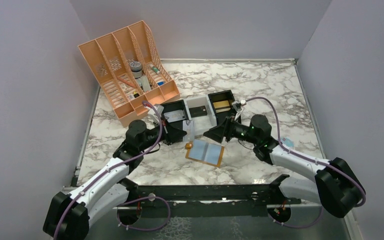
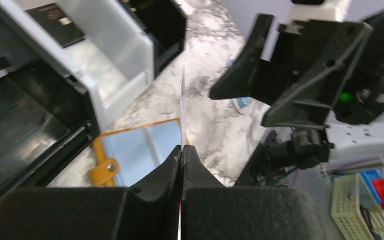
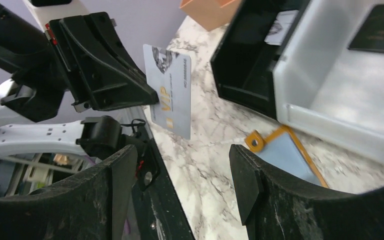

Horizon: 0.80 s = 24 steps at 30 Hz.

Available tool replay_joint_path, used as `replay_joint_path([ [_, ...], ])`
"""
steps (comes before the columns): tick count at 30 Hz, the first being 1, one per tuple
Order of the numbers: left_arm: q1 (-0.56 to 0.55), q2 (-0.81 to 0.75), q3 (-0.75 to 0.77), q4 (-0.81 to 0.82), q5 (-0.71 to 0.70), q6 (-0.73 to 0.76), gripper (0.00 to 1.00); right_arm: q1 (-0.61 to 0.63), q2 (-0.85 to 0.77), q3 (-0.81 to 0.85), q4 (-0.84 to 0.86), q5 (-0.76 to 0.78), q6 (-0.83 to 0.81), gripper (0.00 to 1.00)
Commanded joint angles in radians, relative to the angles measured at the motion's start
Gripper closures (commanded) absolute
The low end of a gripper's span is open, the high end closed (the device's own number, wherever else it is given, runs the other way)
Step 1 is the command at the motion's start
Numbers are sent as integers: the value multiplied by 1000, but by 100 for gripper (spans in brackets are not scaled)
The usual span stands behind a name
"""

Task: Take the credit cards out of the card holder

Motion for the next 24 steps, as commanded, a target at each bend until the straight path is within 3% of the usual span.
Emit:
replay_joint_path([
  [1,35,-11,-9,159,234,-68,100,-1,94,103,38,-213,-23,31],
  [8,52,-4,-32,263,278,-154,100,-1,218,85,294,-302,101,32],
  [14,53,11,-30,287,300,-183,100,-1,290,140,349,-403,112,40],
  [24,54,22,-33,299,320,-207,100,-1,341,166,436,-438,179,56],
])
